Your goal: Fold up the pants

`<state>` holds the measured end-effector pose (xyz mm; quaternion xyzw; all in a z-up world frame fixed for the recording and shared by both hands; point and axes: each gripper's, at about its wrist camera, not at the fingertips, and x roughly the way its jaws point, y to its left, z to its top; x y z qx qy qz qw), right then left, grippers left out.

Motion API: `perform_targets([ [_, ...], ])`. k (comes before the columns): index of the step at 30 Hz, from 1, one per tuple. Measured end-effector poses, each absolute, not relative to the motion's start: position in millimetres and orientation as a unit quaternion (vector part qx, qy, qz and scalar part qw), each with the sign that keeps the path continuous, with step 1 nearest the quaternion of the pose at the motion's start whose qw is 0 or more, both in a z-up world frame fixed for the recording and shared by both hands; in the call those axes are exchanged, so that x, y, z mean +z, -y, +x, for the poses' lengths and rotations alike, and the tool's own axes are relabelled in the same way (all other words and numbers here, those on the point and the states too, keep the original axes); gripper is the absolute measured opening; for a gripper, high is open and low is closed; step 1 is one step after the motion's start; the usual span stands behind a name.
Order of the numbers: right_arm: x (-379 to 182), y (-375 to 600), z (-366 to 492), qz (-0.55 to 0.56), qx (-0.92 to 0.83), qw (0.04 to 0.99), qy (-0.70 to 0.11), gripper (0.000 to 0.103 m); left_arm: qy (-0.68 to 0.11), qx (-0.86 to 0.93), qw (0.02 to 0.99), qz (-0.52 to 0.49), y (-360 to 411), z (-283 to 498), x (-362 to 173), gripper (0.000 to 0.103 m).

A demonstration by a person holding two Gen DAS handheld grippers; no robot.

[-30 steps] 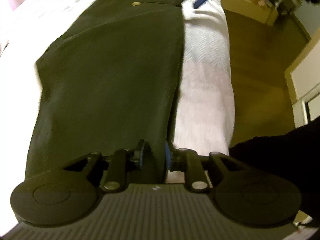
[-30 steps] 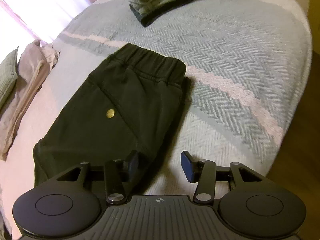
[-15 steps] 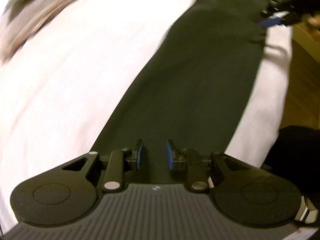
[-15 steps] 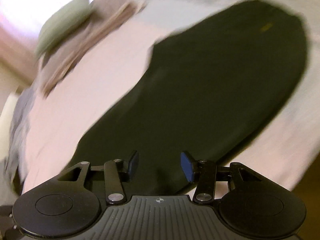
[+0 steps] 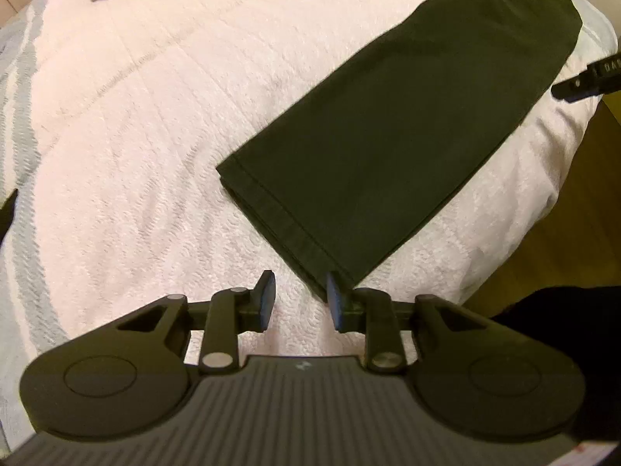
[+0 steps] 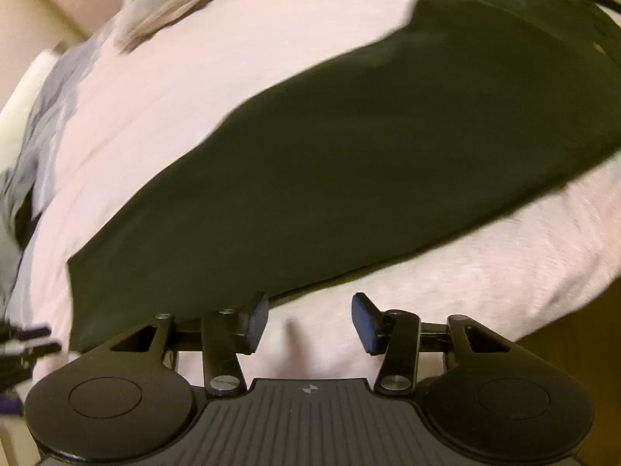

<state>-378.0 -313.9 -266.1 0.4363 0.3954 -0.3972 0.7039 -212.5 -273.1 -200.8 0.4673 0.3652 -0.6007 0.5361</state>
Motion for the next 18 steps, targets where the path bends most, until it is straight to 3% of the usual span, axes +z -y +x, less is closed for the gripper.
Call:
perform_targets([
  [3,-257.0,301.7,-355.1,0.406,-0.366,0.727,-0.415,0.066,-0.353,-0.607,0.542,0.463,273.1,-217.1,-190.0,0.031],
  [10,-234.3,251.5,-300.4,0.288,-0.313,0.79,-0.441,0.067,-0.292,-0.654,0.499,0.488,276.9,-206.8,-177.7,0.035],
  [18,-270.4,151.4,-196.9,0.175,-0.266,0.834,-0.451,0.067,-0.194,-0.74,0.409,0.498,282.8,-155.7,-182.4,0.053],
])
